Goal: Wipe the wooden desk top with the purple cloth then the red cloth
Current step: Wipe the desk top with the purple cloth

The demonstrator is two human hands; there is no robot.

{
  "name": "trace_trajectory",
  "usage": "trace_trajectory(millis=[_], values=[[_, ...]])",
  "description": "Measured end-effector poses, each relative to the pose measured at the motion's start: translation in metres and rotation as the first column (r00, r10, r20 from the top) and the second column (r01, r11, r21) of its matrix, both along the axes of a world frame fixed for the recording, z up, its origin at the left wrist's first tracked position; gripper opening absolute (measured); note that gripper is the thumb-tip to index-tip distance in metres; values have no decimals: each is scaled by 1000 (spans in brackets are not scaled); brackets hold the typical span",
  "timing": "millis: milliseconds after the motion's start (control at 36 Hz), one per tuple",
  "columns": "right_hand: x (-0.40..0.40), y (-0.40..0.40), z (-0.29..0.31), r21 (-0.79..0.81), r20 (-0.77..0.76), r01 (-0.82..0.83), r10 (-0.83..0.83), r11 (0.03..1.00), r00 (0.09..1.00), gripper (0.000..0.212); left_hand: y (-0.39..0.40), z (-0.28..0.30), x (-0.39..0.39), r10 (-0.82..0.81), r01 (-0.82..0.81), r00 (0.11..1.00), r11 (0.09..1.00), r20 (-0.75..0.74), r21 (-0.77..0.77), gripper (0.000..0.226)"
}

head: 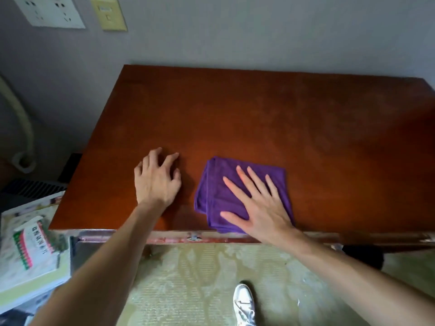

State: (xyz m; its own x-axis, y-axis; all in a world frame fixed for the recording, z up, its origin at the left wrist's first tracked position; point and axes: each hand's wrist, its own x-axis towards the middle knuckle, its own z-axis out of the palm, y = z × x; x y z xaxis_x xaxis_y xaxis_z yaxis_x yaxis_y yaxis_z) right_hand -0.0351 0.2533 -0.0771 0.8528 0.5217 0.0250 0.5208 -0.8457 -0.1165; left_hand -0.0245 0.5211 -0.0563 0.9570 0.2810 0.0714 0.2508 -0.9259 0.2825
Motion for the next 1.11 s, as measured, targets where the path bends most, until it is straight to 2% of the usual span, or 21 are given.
trace_trajectory(millis=[139, 250, 361, 556, 750, 833, 972, 1111], values=[[-11, -5, -2, 28, -29, 26, -25, 999, 999, 81, -32, 10, 4, -129, 128, 992, 992, 13, 10, 46], [30, -10, -1, 19, -73, -36, 37, 999, 997, 82, -46, 15, 14, -159, 160, 984, 987, 79, -1, 42], [102, -12, 2, 5, -94, -45, 46, 999, 994, 83, -49, 15, 32, -167, 170, 981, 985, 96, -22, 45], [248, 9, 4, 12, -93, 141, -139, 990, 986, 83, -74, 6, 90, -113, 124, 989, 986, 97, -115, 47], [373, 12, 6, 42, -83, 68, -64, 997, 994, 81, -107, -13, 134, -258, 267, 960, 960, 105, -81, 44], [410, 8, 6, 44, -85, 66, -62, 997, 994, 81, -121, -20, 140, -267, 275, 960, 957, 88, -90, 44], [429, 6, 8, 33, -104, 92, -88, 995, 991, 81, -129, -28, 133, -255, 263, 961, 962, 103, -69, 47], [408, -3, 10, 2, -85, 97, -96, 995, 992, 81, -128, -26, 133, -283, 288, 955, 956, 84, -48, 47]])
